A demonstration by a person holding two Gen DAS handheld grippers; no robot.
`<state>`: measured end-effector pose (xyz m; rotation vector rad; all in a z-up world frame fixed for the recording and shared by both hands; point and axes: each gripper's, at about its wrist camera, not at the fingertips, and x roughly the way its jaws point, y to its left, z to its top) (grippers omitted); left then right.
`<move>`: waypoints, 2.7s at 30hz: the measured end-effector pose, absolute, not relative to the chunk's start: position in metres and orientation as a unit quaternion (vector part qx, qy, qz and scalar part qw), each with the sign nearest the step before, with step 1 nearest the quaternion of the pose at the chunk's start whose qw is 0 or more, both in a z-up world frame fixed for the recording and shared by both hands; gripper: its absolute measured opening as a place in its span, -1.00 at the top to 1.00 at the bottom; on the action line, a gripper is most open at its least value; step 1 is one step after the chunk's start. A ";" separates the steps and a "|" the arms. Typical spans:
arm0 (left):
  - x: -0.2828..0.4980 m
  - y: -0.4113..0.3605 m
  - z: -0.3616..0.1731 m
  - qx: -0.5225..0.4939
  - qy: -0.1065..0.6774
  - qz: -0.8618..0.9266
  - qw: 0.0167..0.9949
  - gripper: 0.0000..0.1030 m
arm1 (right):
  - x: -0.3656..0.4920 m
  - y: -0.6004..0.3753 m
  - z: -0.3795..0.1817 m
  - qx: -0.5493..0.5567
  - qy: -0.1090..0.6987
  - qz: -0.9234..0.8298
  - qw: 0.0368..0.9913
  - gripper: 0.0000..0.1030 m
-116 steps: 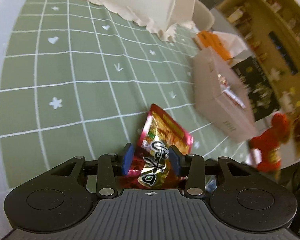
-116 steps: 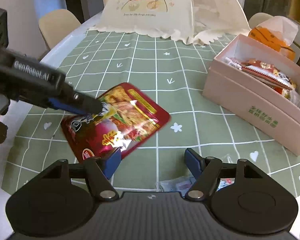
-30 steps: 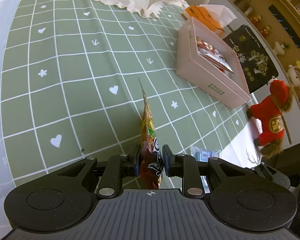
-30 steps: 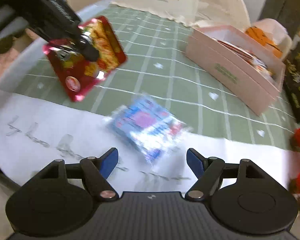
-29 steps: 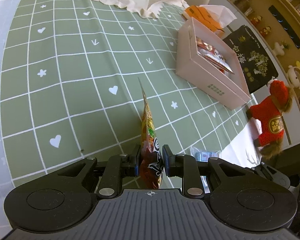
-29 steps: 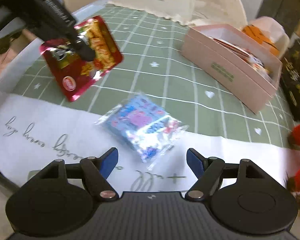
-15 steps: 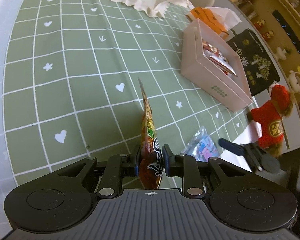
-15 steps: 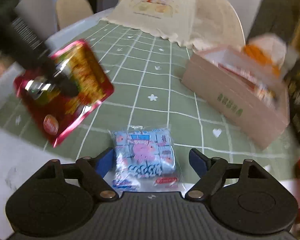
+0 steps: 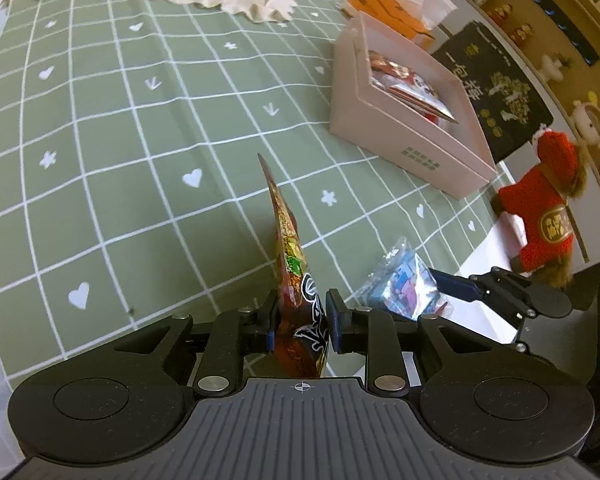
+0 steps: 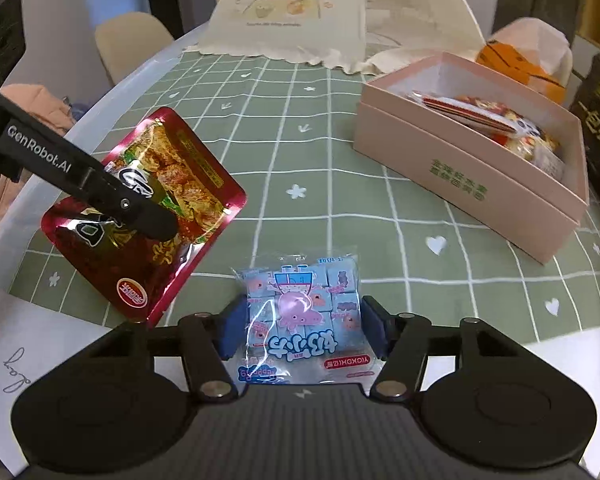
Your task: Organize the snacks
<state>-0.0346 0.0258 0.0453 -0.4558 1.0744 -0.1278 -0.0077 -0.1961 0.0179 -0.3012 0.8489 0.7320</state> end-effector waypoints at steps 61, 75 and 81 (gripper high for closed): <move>-0.016 0.002 0.005 -0.015 0.323 -0.046 0.945 0.38 | 0.036 -0.180 0.003 -0.030 0.386 0.116 0.915 -0.63; -0.001 -0.008 0.001 -0.002 0.310 -0.044 0.950 0.36 | 0.026 -0.189 -0.014 -0.010 0.334 0.058 0.941 -1.00; -0.001 -0.015 0.000 0.023 0.310 -0.037 0.950 0.35 | 0.029 -0.186 -0.015 -0.010 0.328 0.064 0.943 -1.00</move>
